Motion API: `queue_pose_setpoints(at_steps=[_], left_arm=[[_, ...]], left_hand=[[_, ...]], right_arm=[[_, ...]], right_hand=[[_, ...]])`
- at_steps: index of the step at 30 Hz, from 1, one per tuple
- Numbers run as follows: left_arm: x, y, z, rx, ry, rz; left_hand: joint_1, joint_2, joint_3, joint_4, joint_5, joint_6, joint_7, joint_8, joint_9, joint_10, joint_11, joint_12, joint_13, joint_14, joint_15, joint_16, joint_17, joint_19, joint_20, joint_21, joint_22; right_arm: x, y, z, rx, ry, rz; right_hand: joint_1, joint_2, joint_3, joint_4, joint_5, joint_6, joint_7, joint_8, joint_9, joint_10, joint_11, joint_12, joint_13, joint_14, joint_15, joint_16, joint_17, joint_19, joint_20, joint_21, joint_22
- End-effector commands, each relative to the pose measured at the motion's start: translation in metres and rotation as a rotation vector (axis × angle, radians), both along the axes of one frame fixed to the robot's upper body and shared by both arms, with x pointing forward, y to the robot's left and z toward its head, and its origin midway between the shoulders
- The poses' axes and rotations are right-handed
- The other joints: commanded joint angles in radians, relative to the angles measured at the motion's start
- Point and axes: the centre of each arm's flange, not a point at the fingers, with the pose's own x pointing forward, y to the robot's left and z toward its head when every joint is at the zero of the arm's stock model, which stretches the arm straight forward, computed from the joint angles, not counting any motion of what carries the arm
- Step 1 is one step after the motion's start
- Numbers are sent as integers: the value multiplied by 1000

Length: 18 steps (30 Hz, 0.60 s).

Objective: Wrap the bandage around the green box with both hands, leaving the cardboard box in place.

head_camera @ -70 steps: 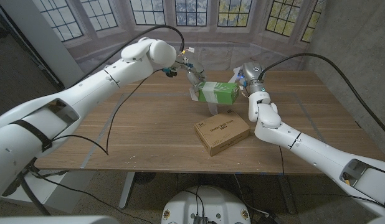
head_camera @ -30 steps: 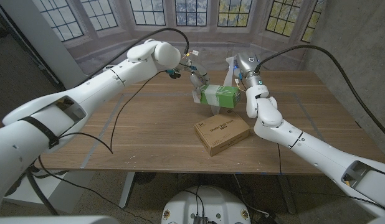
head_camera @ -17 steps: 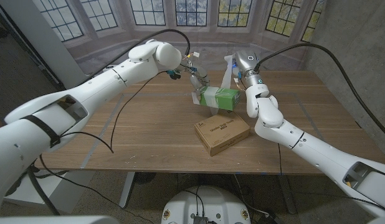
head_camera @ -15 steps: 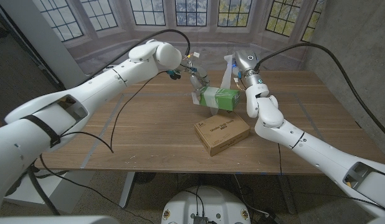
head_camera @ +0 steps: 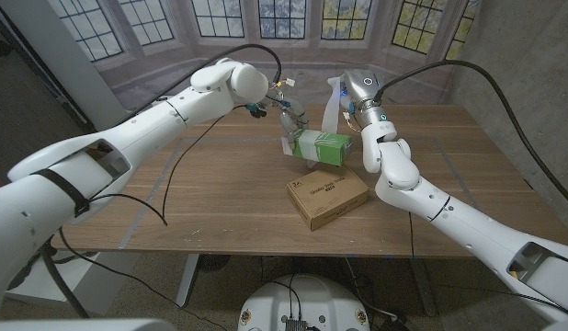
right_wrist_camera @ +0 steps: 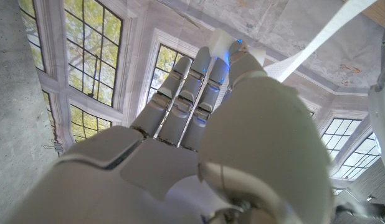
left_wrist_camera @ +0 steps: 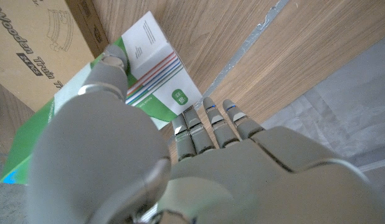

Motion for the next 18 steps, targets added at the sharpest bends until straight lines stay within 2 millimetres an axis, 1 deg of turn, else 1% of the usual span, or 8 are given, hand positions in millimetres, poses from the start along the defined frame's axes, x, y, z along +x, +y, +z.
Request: queue_pose_setpoints(at_steps=[1, 3, 9, 18], left_arm=[[1, 3, -1, 6, -4, 2], [2, 4, -1, 3, -5, 2], [3, 5, -1, -5, -7, 4], [6, 5, -1, -14, -6, 2]], left_hand=[[-98, 130, 26, 20, 6, 131, 24, 12, 3, 8, 0, 6, 6, 9, -2, -3, 3, 9, -1, 2, 6], [-98, 129, 26, 20, 5, 131, 25, 11, 3, 8, 1, 6, 6, 10, -3, -2, 3, 10, -2, 2, 6], [-99, 131, 28, 20, 6, 132, 27, 12, 3, 9, 3, 6, 6, 12, -3, -2, 3, 10, -2, 2, 6], [-100, 130, 29, 20, 5, 132, 27, 12, 3, 11, 0, 6, 7, 13, -2, -2, 4, 10, -1, 2, 6]], right_arm=[[-16, 3, 5, 2, -19, 11], [-18, 4, 5, 3, -16, 15], [-23, 5, 3, 3, -14, 21], [-31, 7, 0, 9, -5, 26]], right_hand=[[4, 8, -3, -2, 4, 4, 7, 0, 1, 43, -34, 5, 2, 7, -87, 0, 6, 6, -57, 4, 2], [5, 9, -3, -2, 4, 3, 7, -1, 1, 44, -30, 5, 2, 6, -87, -1, 6, 6, -57, 4, 2], [5, 8, -3, -2, 4, 3, 7, -1, 1, 44, -31, 5, 3, 6, -88, -1, 7, 6, -56, 4, 2], [4, 11, -4, 0, 4, 3, 9, -1, 2, 43, -29, 5, 5, 5, -87, -2, 9, 6, -56, 4, 2]])
